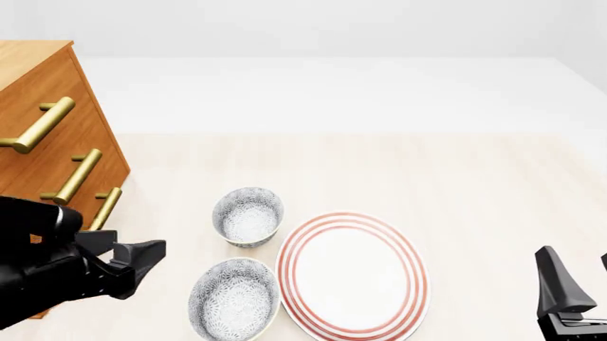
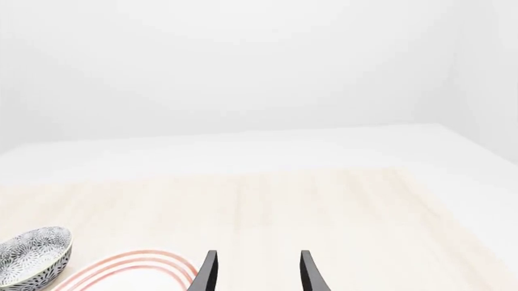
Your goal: Stack the bowl in the middle on the bowl at the back.
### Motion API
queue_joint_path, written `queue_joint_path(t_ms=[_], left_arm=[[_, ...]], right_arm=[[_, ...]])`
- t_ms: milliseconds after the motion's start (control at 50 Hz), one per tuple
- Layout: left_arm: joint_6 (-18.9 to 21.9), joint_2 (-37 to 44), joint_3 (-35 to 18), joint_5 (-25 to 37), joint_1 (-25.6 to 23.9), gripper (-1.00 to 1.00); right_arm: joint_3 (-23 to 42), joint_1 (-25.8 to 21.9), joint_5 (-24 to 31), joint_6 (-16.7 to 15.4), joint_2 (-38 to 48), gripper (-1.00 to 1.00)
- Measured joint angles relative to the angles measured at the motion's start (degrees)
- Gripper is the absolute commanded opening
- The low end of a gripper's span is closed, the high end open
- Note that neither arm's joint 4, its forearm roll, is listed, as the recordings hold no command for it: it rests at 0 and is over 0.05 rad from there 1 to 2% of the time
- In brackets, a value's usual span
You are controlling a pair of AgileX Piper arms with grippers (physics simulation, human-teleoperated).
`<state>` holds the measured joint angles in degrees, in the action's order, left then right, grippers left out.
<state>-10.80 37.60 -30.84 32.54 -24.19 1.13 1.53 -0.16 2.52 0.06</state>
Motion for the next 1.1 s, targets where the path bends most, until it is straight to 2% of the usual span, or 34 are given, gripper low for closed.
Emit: queue_joint_path(t_ms=[240,400,520,720,1100], left_arm=[[-7.1,3.0,1.2,0.3,-4.4,1.0],[-11.3,3.3,3.8,-2.7,-5.2,1.0],[-13.0,5.0,5.8,-6.2,-5.5,1.0],[-12.6,11.7,8.5,-13.4,-6.5,1.0],[-7.3,26.4,10.3,-23.3,-7.7,1.0]], right_arm=[[0.1,0.2,0.0,0.3,0.0,1.0],[0.1,0.2,0.0,0.4,0.0,1.0],[0.0,0.2,0.0,0.5,0.0,1.0],[0.1,0.3,0.0,0.6,0.0,1.0],[0.0,0.2,0.1,0.8,0.0,1.0]])
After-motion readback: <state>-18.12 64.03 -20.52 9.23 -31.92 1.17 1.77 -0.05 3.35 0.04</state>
